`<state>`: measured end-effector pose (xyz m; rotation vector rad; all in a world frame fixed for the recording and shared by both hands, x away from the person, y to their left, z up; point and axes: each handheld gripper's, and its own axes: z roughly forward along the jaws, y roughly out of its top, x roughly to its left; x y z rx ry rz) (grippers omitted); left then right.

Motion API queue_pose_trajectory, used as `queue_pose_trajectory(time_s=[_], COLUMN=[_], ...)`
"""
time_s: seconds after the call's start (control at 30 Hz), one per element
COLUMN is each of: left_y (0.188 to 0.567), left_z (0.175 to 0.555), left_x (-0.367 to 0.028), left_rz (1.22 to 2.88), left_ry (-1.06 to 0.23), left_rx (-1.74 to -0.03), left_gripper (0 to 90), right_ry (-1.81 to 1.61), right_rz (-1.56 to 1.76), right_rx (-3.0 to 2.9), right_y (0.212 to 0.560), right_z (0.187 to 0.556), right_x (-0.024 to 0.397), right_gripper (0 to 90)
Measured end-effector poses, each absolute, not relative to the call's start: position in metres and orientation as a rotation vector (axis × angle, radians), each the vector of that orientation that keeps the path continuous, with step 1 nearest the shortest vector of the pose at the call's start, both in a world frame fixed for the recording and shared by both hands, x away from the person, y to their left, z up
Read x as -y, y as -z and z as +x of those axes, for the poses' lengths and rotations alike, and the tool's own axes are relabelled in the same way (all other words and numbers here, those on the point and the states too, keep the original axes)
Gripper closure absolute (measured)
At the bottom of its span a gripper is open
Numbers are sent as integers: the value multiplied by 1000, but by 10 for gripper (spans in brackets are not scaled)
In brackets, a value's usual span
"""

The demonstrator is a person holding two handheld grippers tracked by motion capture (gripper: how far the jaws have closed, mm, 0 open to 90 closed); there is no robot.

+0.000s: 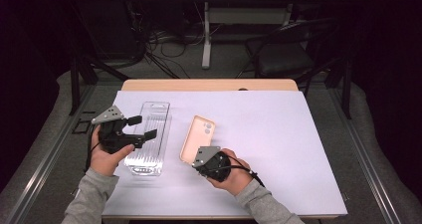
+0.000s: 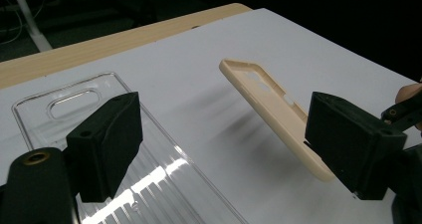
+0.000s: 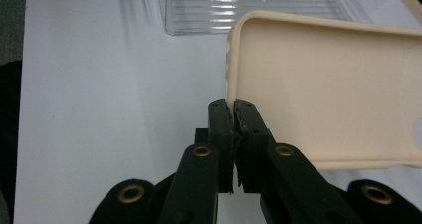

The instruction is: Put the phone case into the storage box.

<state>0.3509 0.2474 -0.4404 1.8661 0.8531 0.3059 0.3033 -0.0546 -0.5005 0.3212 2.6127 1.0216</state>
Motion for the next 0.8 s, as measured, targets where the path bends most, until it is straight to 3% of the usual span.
queue_pose_trajectory(time_s=[0.8], left_y=[438], left_z=[347], left_x=[-232], left_rz=[1872], left_ry=[-277], left_rx=[-855], left_gripper=[161], right_ry=[-1003], right_rz=[193], right_rx=[-2405], right_y=[499], right_z=[288], right_x=[60], right_gripper=[881])
